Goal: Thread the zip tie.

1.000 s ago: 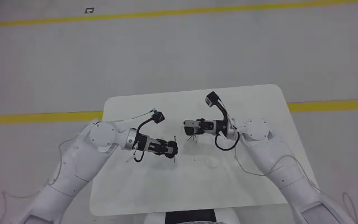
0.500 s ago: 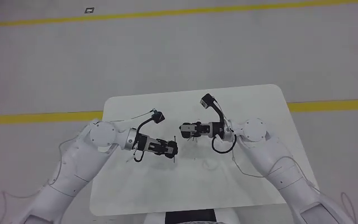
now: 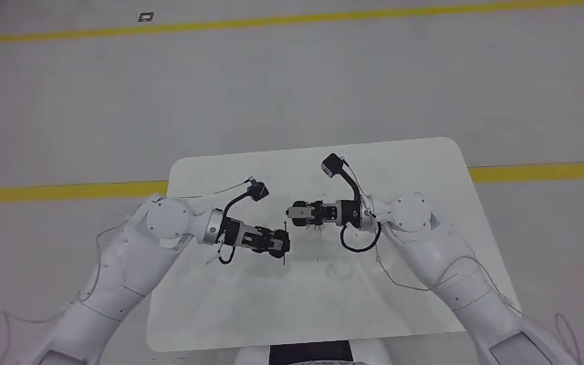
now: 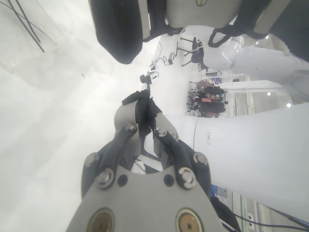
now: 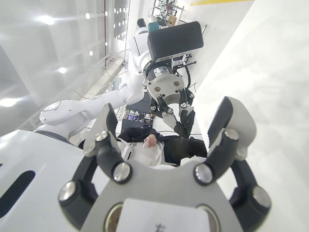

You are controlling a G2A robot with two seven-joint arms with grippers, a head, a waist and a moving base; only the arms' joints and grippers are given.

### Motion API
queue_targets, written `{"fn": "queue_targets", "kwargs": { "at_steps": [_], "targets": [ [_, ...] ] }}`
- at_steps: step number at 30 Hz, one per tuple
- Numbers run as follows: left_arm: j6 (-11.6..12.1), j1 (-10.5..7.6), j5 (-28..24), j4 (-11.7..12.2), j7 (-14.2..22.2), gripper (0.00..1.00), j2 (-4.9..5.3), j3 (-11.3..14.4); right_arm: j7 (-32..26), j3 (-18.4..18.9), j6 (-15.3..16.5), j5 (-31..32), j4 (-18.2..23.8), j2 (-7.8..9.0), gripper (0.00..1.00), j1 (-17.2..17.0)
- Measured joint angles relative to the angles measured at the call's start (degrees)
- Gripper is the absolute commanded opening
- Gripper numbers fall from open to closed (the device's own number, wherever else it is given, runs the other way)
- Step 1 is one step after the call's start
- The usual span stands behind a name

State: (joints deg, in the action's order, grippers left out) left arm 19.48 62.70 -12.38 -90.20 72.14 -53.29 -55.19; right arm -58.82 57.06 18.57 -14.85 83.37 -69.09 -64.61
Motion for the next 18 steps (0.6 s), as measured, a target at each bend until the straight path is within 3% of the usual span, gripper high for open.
{"fn": "queue_targets", "kwargs": {
  "at_steps": [1,3,11,18],
  "targets": [
    [0.0,0.0,0.0,0.0,0.0,0.0,0.0,0.0,0.1,-0.2,-0.1,0.2,0.0,-0.02,0.78,0.2],
    [0.0,0.0,0.0,0.0,0.0,0.0,0.0,0.0,0.1,-0.4,0.0,0.7,-0.2,-0.03,0.5,0.4],
    [0.0,0.0,0.0,0.0,0.0,0.0,0.0,0.0,0.5,-1.0,-0.3,3.6,-0.4,0.12,0.29,0.9],
    [0.0,0.0,0.0,0.0,0.0,0.0,0.0,0.0,0.6,-1.0,-0.4,4.8,-0.1,0.36,0.25,0.8]
  ]
}}
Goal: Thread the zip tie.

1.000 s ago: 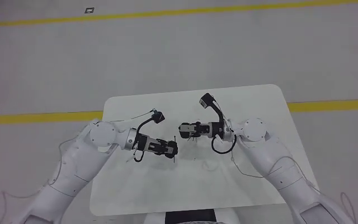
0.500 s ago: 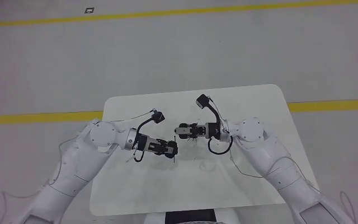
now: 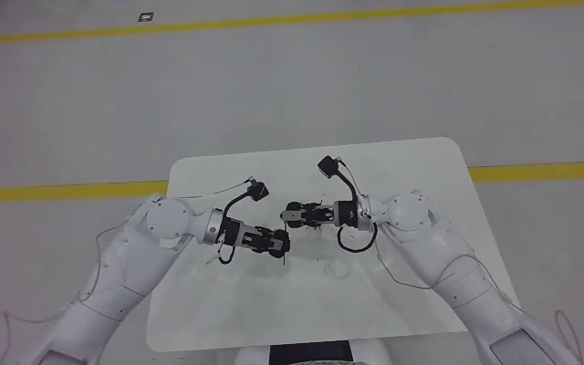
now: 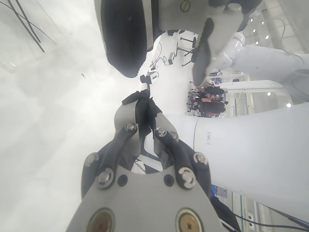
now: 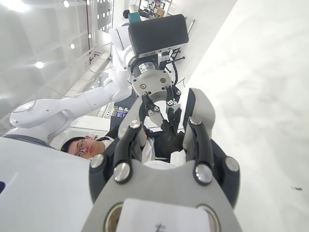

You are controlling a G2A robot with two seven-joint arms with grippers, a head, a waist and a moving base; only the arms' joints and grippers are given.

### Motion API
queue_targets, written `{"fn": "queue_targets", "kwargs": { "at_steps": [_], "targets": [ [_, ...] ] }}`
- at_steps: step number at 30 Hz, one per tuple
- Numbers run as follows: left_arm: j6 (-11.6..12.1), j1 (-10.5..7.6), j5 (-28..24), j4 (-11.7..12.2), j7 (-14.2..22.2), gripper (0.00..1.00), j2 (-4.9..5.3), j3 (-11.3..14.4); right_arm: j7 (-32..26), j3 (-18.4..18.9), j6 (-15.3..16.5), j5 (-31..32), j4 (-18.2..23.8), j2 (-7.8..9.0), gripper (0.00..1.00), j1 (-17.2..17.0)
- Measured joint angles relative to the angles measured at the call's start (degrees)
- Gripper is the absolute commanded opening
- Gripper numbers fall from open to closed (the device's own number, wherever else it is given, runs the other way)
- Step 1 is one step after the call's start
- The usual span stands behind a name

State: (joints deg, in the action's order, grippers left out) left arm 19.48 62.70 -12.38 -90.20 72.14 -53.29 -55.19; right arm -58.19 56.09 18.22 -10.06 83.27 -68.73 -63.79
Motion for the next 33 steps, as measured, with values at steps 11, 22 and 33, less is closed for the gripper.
{"fn": "queue_targets", "kwargs": {
  "at_steps": [11,22,33],
  "targets": [
    [0.0,0.0,0.0,0.0,0.0,0.0,0.0,0.0,-1.3,-0.5,0.1,2.3,0.7,0.4,0.18,0.1],
    [0.0,0.0,0.0,0.0,0.0,0.0,0.0,0.0,-1.6,-0.8,0.6,3.1,1.1,0.7,0.17,0.2],
    [0.0,0.0,0.0,0.0,0.0,0.0,0.0,0.0,-1.1,-1.5,0.1,3.9,1.5,0.82,0.12,0.7]
  ]
}}
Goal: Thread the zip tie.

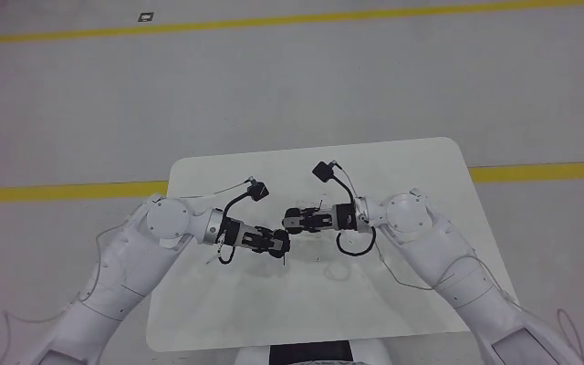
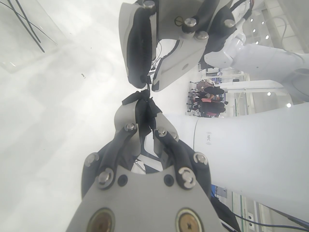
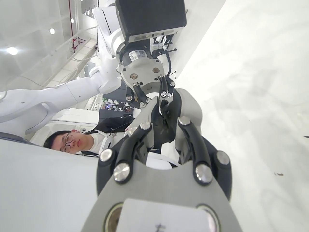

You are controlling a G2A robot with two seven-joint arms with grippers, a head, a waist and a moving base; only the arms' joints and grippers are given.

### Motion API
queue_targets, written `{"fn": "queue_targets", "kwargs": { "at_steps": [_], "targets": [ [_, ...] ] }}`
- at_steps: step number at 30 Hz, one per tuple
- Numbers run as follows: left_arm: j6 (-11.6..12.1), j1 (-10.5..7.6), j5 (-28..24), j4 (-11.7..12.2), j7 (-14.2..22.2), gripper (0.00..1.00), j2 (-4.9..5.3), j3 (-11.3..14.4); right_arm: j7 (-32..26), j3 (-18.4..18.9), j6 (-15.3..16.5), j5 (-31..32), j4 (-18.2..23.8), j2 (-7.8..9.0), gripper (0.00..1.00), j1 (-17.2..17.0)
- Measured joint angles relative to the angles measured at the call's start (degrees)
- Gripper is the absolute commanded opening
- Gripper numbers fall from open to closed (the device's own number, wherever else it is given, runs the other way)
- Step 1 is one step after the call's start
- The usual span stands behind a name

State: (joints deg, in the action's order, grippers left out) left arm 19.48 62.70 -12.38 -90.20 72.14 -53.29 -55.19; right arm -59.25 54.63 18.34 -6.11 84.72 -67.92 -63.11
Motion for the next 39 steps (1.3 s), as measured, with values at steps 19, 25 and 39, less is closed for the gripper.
{"fn": "queue_targets", "kwargs": {
  "at_steps": [19,25,39],
  "targets": [
    [0.0,0.0,0.0,0.0,0.0,0.36,0.0,0.0,0.4,-0.6,0.1,0.1,0.2,0.28,0.0,0.2],
    [0.0,0.0,0.0,0.0,0.0,1.0,0.0,0.0,1.0,-0.2,0.1,-0.3,0.0,0.45,0.0,0.0],
    [0.0,0.0,0.0,0.0,0.0,1.0,0.0,0.0,8.7,4.5,-1.7,-4.4,-0.9,1.18,0.0,-3.2]
  ]
}}
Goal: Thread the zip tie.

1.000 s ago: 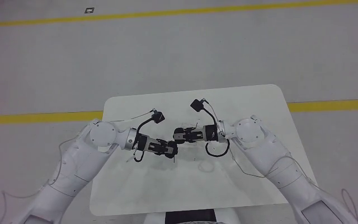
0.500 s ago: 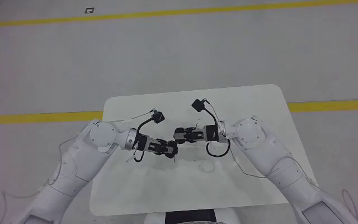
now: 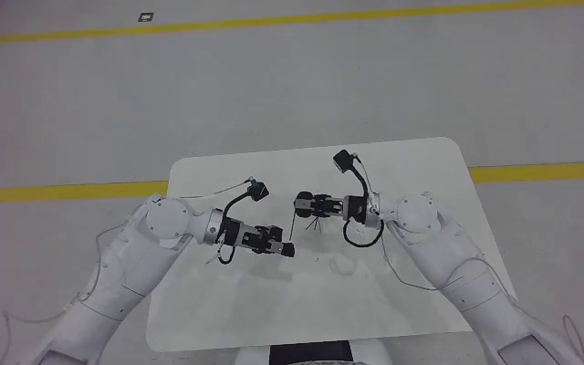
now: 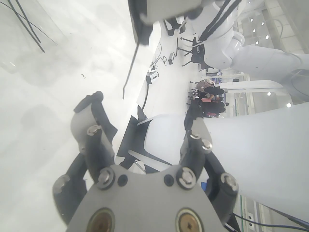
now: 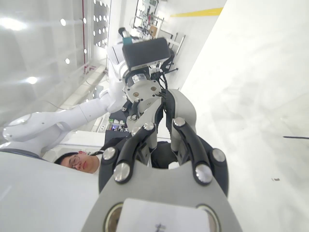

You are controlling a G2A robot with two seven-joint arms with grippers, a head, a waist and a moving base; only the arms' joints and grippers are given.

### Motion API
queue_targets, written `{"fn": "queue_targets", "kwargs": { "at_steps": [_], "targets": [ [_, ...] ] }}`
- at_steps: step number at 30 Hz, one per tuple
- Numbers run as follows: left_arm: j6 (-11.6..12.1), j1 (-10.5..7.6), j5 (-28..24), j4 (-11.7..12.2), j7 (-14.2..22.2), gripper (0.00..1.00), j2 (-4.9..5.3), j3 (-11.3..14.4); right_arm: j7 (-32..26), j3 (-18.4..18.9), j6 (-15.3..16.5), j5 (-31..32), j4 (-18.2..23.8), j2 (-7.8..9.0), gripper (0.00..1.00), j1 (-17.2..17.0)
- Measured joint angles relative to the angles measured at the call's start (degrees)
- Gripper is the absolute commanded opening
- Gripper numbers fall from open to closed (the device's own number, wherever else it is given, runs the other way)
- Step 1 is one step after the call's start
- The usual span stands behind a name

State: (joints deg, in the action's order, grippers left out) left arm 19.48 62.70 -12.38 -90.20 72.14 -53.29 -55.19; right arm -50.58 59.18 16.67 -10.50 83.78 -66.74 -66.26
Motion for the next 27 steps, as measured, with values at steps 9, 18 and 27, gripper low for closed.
{"fn": "queue_targets", "kwargs": {
  "at_steps": [9,18,27],
  "targets": [
    [0.0,0.0,0.0,0.0,0.0,1.0,0.0,0.0,7.5,3.5,-0.6,-1.4,0.8,0.35,0.0,-2.8],
    [0.0,0.6,0.0,-0.4,-2.1,1.0,-0.07,0.3,11.4,3.9,-0.7,-3.6,1.1,0.1,0.0,-4.4],
    [0.0,7.77,-2.8,-4.4,-16.7,1.0,-0.09,-6.4,22.3,5.5,2.0,-9.9,0.9,-0.58,0.0,-9.3]
  ]
}}
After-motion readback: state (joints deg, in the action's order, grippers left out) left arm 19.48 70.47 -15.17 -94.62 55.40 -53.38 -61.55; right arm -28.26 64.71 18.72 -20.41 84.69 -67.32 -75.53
